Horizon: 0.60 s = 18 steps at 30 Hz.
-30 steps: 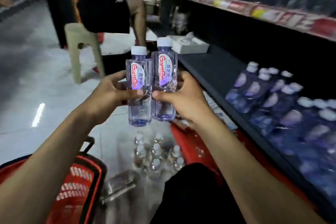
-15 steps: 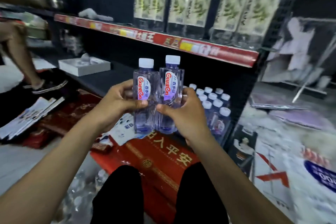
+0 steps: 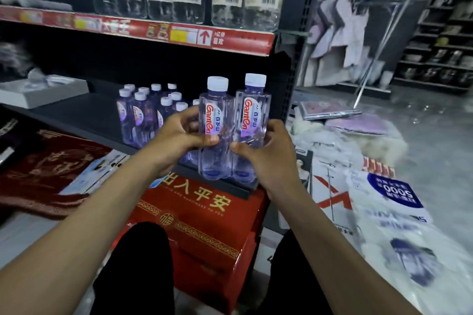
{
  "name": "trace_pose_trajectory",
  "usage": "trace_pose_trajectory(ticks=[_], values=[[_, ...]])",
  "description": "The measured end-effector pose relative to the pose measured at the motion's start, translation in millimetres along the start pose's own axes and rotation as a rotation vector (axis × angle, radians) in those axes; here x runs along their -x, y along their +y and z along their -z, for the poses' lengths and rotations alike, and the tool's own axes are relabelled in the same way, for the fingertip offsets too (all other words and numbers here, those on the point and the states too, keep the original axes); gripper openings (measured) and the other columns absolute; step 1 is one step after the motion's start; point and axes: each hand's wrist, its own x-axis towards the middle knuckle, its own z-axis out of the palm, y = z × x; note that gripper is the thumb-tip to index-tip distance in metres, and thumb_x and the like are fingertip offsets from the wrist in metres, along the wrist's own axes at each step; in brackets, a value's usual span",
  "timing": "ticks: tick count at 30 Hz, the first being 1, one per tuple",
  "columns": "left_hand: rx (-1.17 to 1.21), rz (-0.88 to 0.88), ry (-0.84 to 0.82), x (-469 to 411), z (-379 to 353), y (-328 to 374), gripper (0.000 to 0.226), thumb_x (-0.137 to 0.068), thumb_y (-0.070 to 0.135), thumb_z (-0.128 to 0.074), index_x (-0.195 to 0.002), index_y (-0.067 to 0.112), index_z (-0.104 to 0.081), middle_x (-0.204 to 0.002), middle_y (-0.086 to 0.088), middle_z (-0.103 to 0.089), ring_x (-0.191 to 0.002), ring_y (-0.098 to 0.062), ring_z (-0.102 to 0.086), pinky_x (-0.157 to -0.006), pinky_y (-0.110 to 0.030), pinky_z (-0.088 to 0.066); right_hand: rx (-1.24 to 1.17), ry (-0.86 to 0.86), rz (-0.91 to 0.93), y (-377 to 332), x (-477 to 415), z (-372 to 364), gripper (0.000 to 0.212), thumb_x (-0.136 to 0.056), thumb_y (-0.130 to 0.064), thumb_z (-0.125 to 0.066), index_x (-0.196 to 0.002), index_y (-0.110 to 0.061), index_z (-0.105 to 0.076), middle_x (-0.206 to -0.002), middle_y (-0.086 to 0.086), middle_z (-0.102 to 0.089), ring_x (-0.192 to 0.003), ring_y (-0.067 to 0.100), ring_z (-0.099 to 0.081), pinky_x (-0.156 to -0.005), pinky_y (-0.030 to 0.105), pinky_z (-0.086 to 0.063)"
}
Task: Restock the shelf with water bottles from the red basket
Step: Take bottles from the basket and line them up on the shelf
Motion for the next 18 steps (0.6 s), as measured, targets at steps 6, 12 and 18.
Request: trace_pose_trajectory(ticks=[6, 12, 18], values=[[-0.060, 0.048, 0.039, -0.5, -21.9, -49.4, 0.060, -0.075, -0.005, -0.075, -0.127, 0.016, -0.055, -0.106, 0.009, -0.072, -0.107, -0.012, -0.066, -0.094, -0.031, -0.053, -0.022, 0.076, -0.079, 54.2, 4.2, 3.8, 0.057, -0.073, -0.012, -0.083, -0.119, -0.019, -0.051, -0.106, -0.009, -0.066, -0.093, 0.005, -0.065, -0.080, 0.027, -0.054], [-0.039, 0.110, 0.145, -20.8, -26.5, -104.2, 0.049, -0.075, -0.006, -0.076, -0.104, 0.030, -0.061, -0.104, 0.006, -0.068, -0.095, -0.002, -0.066, -0.090, -0.026, -0.051, -0.003, 0.107, -0.109, 109.0, -19.0, -7.0, 0.055, -0.074, -0.010, -0.083, -0.118, -0.015, -0.051, -0.109, -0.002, -0.068, -0.096, 0.016, -0.068, -0.083, 0.035, -0.057], [-0.071, 0.092, 0.177, -39.4, -23.5, -133.3, 0.053, -0.071, 0.003, -0.083, -0.115, 0.023, -0.063, -0.111, 0.004, -0.070, -0.115, -0.018, -0.060, -0.104, -0.041, -0.046, 0.041, 0.115, -0.043, 134.9, -35.6, -21.5, 0.054, -0.076, -0.011, -0.081, -0.120, -0.016, -0.050, -0.113, -0.004, -0.066, -0.098, 0.010, -0.064, -0.072, 0.006, -0.049]])
